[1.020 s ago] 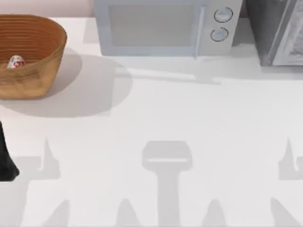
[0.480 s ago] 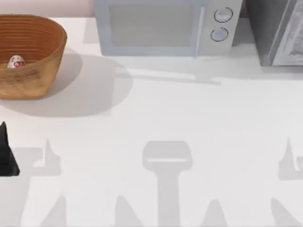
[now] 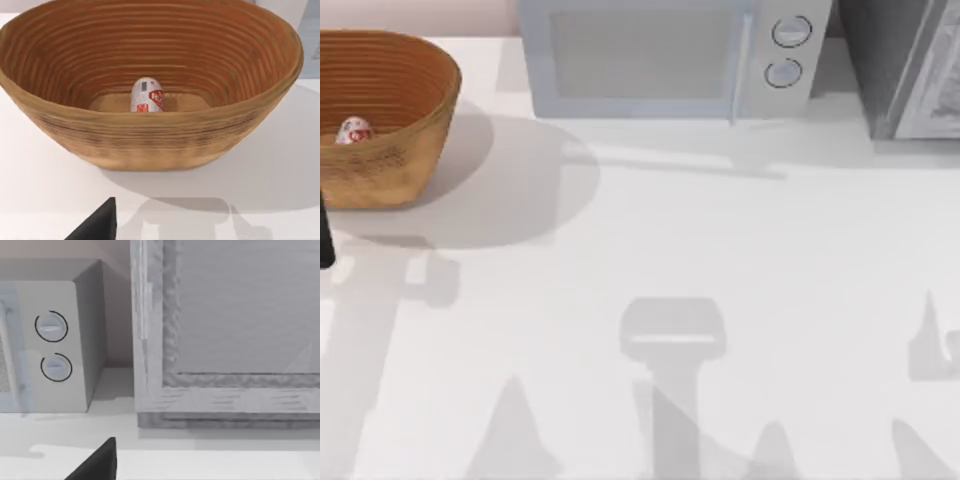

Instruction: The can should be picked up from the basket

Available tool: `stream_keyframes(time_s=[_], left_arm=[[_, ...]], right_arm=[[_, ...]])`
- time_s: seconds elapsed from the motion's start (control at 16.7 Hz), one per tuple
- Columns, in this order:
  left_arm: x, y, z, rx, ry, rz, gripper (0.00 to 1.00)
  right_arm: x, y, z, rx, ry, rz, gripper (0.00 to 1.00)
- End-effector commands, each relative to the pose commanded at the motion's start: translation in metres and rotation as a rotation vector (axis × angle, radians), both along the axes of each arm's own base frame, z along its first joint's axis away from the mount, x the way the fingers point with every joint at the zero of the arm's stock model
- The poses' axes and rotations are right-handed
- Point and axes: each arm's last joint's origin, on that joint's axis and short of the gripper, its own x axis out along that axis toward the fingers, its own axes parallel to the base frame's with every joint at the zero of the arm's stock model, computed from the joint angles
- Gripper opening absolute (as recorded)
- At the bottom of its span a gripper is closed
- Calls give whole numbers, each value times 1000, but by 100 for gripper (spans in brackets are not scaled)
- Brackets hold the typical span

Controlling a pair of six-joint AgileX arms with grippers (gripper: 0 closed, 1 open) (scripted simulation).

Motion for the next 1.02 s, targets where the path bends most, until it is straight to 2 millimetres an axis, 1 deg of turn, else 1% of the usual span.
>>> stream_keyframes(time_s=[0.12, 0.24, 0.36, 0.48, 0.6, 0.72, 0.9, 1.02], left_arm=[[25, 2, 22, -1, 86, -5, 100], [56, 5, 39, -2, 178, -10, 100], [91, 8, 50, -6, 274, -14, 100], [128, 13, 54, -10, 372, -19, 100], [166, 18, 51, -16, 469, -23, 100], [202, 23, 41, -23, 565, -27, 100], [249, 32, 16, -35, 698, -33, 100], [274, 37, -4, -43, 778, -37, 100]], right_arm=[[0, 0, 0, 0, 0, 0, 100], [0, 0, 0, 0, 0, 0, 100], [0, 0, 0, 0, 0, 0, 100], [0, 0, 0, 0, 0, 0, 100], [0, 0, 0, 0, 0, 0, 100], [0, 0, 0, 0, 0, 0, 100], [0, 0, 0, 0, 0, 0, 100], [0, 0, 0, 0, 0, 0, 100]])
